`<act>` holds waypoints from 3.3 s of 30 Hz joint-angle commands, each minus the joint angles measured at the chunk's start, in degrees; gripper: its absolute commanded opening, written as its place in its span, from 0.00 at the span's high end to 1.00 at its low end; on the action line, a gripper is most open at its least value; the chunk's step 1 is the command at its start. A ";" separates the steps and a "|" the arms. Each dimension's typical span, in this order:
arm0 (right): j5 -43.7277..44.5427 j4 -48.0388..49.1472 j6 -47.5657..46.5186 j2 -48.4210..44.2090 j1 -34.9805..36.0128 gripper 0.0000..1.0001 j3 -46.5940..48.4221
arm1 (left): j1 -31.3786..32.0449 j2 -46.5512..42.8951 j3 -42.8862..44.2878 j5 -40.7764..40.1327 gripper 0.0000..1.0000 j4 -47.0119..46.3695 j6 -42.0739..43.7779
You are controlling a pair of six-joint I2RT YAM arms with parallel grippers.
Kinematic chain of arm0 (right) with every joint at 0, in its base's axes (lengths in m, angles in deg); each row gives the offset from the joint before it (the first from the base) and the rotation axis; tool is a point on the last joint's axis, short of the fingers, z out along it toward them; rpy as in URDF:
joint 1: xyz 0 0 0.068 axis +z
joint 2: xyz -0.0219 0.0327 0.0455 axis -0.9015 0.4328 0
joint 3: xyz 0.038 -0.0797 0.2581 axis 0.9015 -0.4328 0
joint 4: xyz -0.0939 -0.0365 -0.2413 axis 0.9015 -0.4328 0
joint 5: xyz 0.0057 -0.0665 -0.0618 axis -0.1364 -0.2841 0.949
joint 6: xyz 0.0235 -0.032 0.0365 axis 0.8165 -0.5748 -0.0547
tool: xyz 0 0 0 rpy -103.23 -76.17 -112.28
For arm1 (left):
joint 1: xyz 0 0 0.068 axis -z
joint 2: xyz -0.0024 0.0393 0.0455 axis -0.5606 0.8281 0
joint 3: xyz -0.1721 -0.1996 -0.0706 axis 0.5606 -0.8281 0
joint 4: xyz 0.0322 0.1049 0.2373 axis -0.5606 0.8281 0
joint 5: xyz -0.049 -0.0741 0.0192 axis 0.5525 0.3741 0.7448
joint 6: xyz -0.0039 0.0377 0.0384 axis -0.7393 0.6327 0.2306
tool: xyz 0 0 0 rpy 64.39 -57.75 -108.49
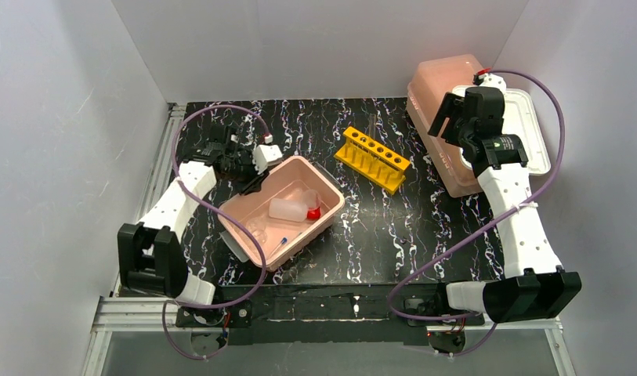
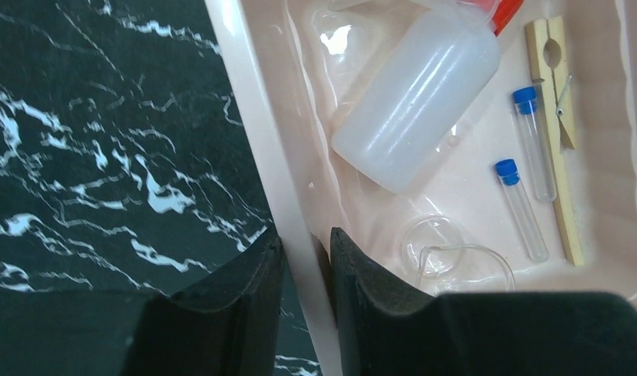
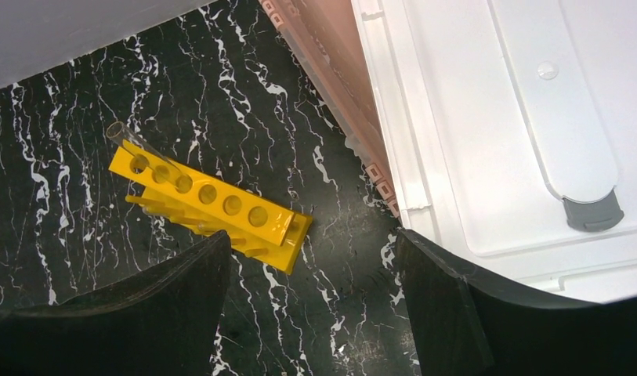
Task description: Organize the chemistry lab equipment
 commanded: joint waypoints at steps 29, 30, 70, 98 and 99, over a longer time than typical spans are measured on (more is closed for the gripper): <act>14.36 1.35 -12.96 17.43 0.01 0.13 10.19 | 12.03 10.98 21.34 2.95 0.31 8.47 19.01; 15.06 1.79 -13.35 18.13 0.11 0.17 9.95 | 12.36 9.83 21.30 2.18 0.23 8.42 19.01; 28.57 4.50 -22.87 18.59 8.78 0.99 11.02 | 12.68 -10.24 12.14 -8.50 0.02 -0.40 8.12; -18.06 -8.27 -23.35 2.38 40.69 0.99 14.10 | 10.52 -37.38 -10.42 -2.52 0.02 -29.83 3.87; -20.91 -7.36 -23.15 1.69 41.14 0.99 13.13 | 10.41 -38.90 -11.37 -2.19 0.02 -32.51 2.00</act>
